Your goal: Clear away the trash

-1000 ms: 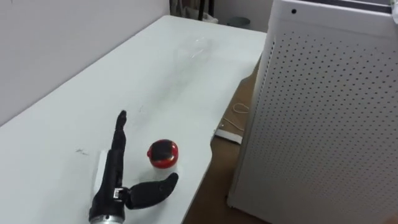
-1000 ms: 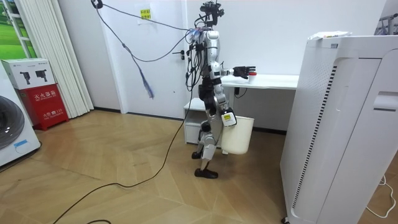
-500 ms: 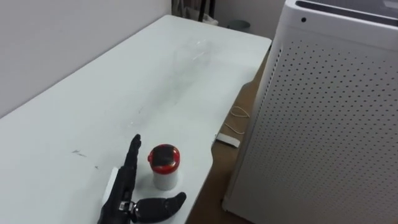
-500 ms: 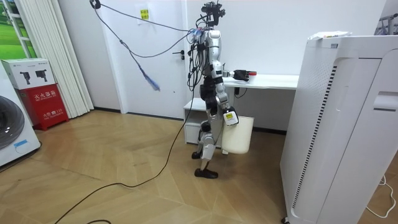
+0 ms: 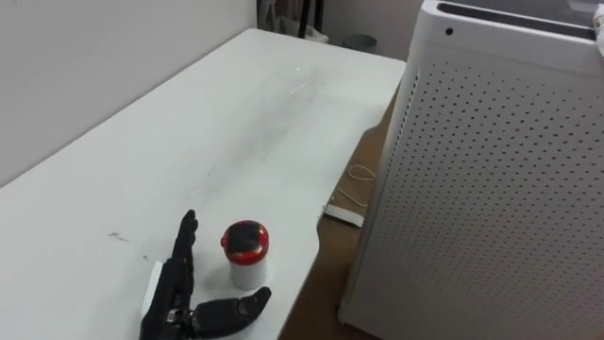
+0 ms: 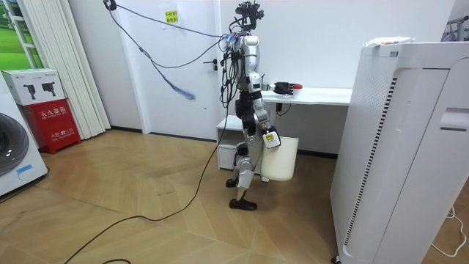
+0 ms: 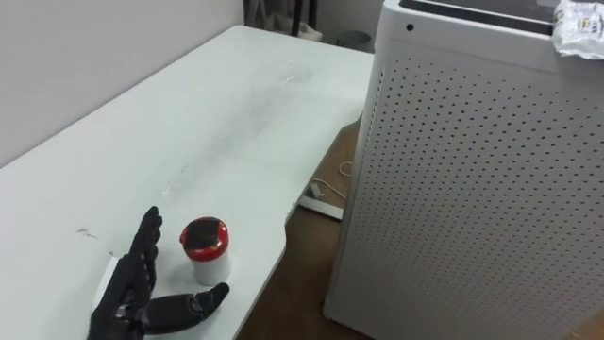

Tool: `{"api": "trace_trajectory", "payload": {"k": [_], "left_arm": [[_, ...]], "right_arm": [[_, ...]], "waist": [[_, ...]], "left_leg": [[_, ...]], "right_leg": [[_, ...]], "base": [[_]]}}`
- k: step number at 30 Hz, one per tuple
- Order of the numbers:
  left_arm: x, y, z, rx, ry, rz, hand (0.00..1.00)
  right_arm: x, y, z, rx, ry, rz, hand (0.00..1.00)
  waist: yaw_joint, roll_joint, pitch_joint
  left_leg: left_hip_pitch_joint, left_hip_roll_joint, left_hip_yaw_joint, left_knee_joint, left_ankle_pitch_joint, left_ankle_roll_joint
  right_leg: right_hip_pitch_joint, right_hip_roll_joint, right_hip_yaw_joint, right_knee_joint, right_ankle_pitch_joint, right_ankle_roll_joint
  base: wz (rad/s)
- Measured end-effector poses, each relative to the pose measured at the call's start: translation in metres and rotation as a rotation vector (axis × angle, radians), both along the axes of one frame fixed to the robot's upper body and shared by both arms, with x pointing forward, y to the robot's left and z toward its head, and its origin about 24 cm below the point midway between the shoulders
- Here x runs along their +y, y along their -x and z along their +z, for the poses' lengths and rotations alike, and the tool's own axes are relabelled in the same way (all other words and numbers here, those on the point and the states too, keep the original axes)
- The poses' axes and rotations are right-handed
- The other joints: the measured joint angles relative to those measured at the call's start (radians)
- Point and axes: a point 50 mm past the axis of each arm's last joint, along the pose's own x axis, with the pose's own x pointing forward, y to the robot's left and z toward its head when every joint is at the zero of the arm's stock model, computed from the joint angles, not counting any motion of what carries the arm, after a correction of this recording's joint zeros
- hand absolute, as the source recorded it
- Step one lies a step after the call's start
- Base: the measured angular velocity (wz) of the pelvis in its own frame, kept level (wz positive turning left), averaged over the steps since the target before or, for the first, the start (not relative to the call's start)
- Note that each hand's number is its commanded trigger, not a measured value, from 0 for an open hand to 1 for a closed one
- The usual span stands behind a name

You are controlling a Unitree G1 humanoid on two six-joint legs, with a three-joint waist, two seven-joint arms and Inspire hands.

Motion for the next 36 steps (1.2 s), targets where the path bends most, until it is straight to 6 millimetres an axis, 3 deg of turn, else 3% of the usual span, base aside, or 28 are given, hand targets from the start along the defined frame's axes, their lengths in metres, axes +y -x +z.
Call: {"api": "trace_trajectory", "payload": {"k": [8,13,25,32,33,34,36], "left_arm": [[0.003,-0.001,-0.002,0.010,0.020,0.042,0.00],[0.007,-0.007,0.001,0.001,0.023,0.073,0.00],[-0.001,-0.041,0.019,-0.073,0.022,0.064,0.00],[-0.008,-0.046,0.022,-0.084,0.044,0.054,0.00],[-0.008,-0.046,0.022,-0.084,0.045,0.054,0.84],[-0.009,-0.047,0.022,-0.086,0.046,0.054,1.00],[-0.010,-0.048,0.023,-0.087,0.053,0.055,1.00]], "right_arm": [[-0.001,0.001,0.000,0.007,0.012,0.025,1.00],[-0.001,0.001,0.000,0.008,0.013,0.027,1.00],[0.003,-0.007,0.001,-0.025,-0.001,0.036,1.00],[0.005,-0.007,0.001,-0.027,0.004,0.031,1.00],[0.005,-0.007,0.001,-0.027,0.004,0.030,1.00],[0.005,-0.007,0.001,-0.027,0.003,0.030,1.00],[0.005,-0.007,0.001,-0.027,0.004,0.030,1.00]], "waist": [[-0.007,0.005,-0.0027],[-0.012,0.009,-0.0001],[-0.084,0.010,0.0036],[-0.089,0.003,0.0078],[-0.089,0.003,0.0078],[-0.090,0.004,0.0081],[-0.090,0.004,0.0080]], "left_leg": [[0.000,0.000,0.003,-0.015,0.000,0.000],[-0.005,0.000,0.002,-0.015,0.000,-0.001],[-0.042,0.001,0.027,-0.015,0.003,-0.003],[-0.038,0.003,0.043,-0.018,0.003,-0.003],[-0.038,0.004,0.044,-0.017,0.003,-0.003],[-0.038,0.004,0.045,-0.017,0.003,-0.003],[-0.038,0.004,0.045,-0.018,0.003,-0.003]], "right_leg": [[-0.001,0.003,0.003,0.002,0.004,-0.003],[-0.005,0.004,0.002,0.001,0.004,-0.003],[-0.065,0.005,0.034,0.003,0.005,-0.003],[-0.073,0.008,0.060,-0.001,0.005,-0.003],[-0.073,0.008,0.060,-0.001,0.005,-0.003],[-0.073,0.008,0.060,-0.002,0.005,-0.003],[-0.072,0.008,0.060,-0.002,0.005,-0.003]], "base": [[-0.01],[0.00],[-0.07],[-0.09],[-0.07],[0.00],[0.00]]}}
